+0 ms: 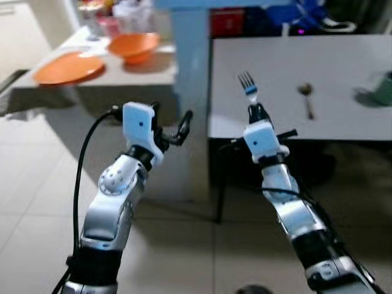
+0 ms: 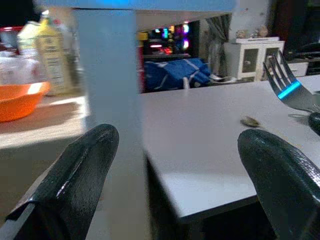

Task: Setting the table

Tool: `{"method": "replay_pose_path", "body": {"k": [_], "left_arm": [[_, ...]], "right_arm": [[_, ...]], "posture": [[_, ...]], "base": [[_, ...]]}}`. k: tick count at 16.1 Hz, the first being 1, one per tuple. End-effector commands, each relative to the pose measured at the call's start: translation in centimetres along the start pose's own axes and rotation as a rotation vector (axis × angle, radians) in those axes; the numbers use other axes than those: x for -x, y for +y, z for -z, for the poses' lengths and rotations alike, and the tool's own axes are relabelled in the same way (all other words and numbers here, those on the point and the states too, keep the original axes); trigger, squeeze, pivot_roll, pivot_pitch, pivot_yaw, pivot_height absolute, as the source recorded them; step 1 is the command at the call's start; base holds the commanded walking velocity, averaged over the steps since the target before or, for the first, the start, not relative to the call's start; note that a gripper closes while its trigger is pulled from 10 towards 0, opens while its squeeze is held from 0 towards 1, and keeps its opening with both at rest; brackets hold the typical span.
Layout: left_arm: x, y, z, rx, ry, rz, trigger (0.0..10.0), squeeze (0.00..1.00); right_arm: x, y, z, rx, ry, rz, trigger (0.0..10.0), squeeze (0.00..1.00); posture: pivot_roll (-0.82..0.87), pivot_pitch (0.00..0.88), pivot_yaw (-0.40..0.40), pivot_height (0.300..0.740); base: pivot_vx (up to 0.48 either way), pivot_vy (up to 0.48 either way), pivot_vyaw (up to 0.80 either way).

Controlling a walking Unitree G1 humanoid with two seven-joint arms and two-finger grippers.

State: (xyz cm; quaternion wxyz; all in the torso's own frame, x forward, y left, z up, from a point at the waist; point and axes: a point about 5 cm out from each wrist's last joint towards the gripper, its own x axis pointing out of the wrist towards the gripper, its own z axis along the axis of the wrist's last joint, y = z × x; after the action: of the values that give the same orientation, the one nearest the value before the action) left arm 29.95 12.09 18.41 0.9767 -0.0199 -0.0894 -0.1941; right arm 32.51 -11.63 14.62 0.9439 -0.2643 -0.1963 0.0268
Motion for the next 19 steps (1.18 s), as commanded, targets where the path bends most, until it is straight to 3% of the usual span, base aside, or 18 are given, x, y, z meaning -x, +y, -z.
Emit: {"method": "replay_pose_path", "body": {"k": [1,10,19], "left_arm": [[-0.34,-0.06,-0.18,-0.005,-0.004,0.004,10.0,0.00],[-0.72,0.06,0.40,-0.010,0.008,-0.061,10.0,0.00],[-0.88,-0.52,0.64,-0.024,0.011,-0.039,10.0,0.00]], "right_arm": [[-0.02,-0.69,0.08,0.020,-0.003,0.017,0.0,0.00],[-0.07,-1.06,0.03,0.033,-0.014,0.007,0.0,0.00],[0.14,-1.16,0.26,0.038,-0.009,0.002,0.0,0.00]], "posture": [[-0.16,0.000,0.113,0.740],[-0.18,0.000,0.101,0.740],[-0.18,0.000,0.101,0.740]], "base": [[0.240,-0.412,-0.80],[0.285,-0.382,0.00],[0.319,-0.356,0.00]]}}
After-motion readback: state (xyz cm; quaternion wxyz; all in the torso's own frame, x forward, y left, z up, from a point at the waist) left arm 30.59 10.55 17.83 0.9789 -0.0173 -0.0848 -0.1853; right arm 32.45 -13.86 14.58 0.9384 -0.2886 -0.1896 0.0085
